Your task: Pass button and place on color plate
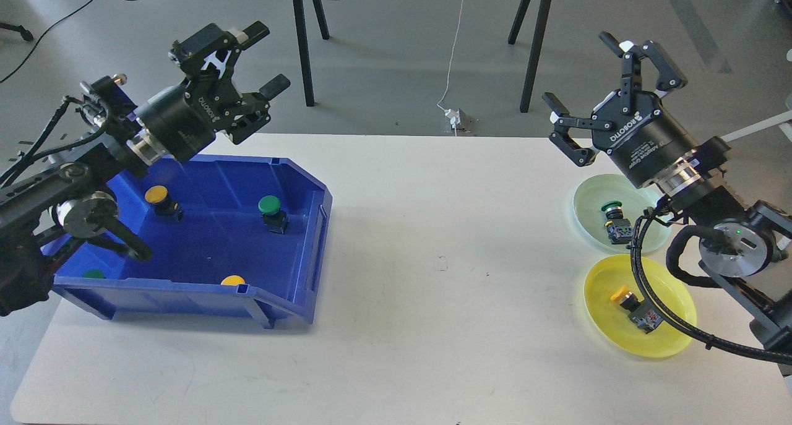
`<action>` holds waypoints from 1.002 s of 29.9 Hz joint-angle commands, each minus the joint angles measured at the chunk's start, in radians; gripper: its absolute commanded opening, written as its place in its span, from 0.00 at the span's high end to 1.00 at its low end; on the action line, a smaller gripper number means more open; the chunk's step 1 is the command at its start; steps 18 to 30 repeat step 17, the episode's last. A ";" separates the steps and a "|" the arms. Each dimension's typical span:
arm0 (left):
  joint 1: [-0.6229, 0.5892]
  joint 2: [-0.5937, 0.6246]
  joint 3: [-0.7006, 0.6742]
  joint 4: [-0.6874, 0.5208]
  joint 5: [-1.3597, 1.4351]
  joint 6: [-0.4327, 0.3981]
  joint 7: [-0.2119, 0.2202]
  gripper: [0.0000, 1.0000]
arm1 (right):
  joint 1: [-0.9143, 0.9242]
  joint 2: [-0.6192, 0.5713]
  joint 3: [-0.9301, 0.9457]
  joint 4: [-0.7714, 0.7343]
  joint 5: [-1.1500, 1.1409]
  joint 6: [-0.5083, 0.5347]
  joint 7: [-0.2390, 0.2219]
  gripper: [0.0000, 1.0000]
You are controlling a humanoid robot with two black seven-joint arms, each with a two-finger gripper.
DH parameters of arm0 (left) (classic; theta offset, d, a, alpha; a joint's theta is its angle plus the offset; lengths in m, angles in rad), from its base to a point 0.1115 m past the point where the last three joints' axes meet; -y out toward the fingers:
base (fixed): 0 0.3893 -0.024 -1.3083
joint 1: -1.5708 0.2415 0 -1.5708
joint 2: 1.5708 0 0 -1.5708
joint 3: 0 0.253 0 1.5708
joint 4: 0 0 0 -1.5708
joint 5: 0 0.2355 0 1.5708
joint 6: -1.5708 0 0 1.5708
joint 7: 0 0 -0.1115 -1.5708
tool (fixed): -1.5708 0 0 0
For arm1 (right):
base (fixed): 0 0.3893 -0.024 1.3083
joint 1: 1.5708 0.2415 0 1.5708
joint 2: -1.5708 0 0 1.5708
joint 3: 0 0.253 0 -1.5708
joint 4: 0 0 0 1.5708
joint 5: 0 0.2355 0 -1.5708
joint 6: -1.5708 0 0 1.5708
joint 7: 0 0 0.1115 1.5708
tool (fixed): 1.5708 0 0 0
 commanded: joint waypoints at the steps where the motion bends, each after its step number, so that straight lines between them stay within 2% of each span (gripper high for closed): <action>1: 0.068 -0.004 -0.045 0.038 -0.061 0.000 0.000 0.08 | 0.014 0.014 0.010 -0.071 0.004 0.097 0.027 0.00; 8: 0.097 -0.010 -0.075 0.029 -0.060 0.000 0.000 0.07 | 0.009 0.097 0.018 -0.108 0.004 0.097 0.029 0.00; 30: 0.099 -0.016 -0.075 0.032 -0.055 0.000 0.000 0.06 | 0.000 0.097 0.043 -0.108 0.004 0.095 0.030 0.01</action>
